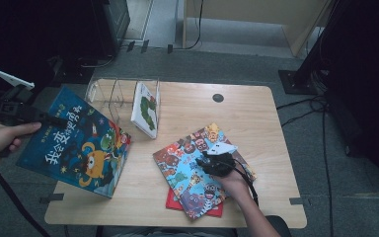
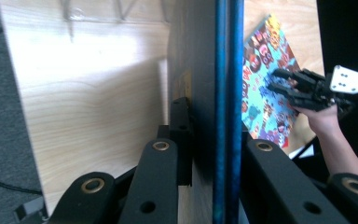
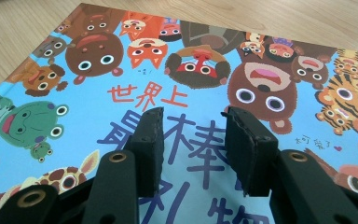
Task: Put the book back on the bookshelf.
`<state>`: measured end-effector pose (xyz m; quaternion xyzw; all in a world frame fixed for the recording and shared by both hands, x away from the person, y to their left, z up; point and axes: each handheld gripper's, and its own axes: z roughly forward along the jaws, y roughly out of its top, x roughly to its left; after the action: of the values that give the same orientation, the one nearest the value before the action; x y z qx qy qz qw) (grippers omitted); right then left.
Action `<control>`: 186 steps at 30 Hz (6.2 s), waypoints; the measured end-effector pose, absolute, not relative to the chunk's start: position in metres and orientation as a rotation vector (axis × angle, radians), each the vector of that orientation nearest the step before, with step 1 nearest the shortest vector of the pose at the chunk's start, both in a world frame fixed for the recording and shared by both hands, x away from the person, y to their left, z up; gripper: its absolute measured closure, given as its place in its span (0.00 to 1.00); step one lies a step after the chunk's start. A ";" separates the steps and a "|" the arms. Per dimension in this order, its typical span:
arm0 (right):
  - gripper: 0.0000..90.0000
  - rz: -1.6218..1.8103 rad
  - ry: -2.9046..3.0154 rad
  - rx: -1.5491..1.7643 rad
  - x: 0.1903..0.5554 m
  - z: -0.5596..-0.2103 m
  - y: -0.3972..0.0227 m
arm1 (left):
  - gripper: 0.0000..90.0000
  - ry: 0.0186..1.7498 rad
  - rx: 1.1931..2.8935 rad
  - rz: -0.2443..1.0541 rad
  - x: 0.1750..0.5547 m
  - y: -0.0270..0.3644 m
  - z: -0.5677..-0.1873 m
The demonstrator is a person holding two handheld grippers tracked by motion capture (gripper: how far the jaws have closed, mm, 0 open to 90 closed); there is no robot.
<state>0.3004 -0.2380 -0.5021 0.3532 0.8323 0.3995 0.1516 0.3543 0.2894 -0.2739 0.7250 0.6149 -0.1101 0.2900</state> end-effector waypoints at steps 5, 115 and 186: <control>0.64 1.147 2.389 1.013 0.300 -0.502 -0.238 | 0.91 1.667 1.932 -0.262 0.358 0.300 -0.269; 0.52 1.138 2.397 1.010 0.304 -0.502 -0.235 | 0.44 1.683 1.785 -0.170 0.387 0.316 -0.286; 0.86 1.094 2.196 1.283 0.254 -0.503 -0.341 | 0.46 1.126 2.253 -0.207 0.368 0.076 -0.471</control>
<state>0.2535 -0.3407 -0.5028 0.4555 0.7793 0.3884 0.1854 0.3681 0.0764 -0.4712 0.8497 0.4246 -0.0781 0.3027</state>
